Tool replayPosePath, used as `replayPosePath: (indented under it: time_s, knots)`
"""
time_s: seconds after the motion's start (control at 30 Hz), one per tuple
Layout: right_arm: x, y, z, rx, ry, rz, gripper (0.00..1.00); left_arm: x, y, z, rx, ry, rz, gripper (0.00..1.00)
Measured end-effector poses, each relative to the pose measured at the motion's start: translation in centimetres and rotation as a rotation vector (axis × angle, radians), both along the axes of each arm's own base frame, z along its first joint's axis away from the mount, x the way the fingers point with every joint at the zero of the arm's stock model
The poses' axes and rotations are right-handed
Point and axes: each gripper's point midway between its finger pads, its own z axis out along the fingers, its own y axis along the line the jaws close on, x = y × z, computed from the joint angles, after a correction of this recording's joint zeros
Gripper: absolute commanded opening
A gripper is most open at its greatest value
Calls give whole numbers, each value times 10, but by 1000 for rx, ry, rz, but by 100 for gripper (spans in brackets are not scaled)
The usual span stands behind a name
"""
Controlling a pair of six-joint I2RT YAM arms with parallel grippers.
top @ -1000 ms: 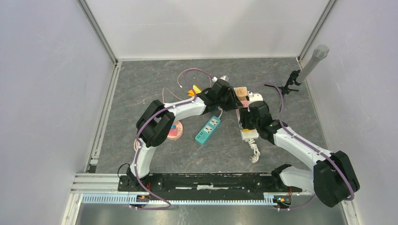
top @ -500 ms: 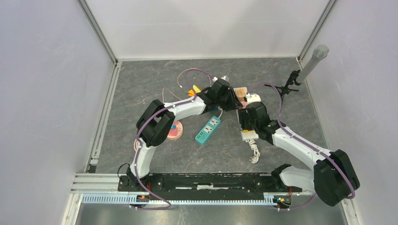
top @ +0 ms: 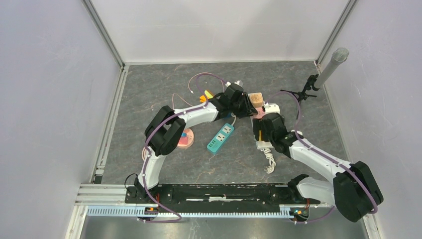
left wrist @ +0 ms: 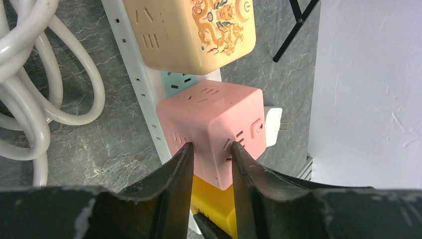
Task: Pull the plug off the socket
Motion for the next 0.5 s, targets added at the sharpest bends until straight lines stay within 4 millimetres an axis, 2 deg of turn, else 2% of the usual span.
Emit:
replayPosePath:
  time_s: [0.1, 0.23, 0.33, 0.5]
  knots:
    - [-1, 1, 0, 13, -2, -2, 58, 0, 0, 0, -1, 0, 0, 40]
    - [-2, 3, 1, 18, 1, -7, 21, 0, -1, 0, -4, 0, 1, 40]
    - [-3, 3, 2, 23, 2, -8, 0, -1, -2, 0, -7, 4, 0, 39]
    - [-8, 2, 3, 38, 24, -3, 0, -6, -5, 0, -9, 7, -14, 37]
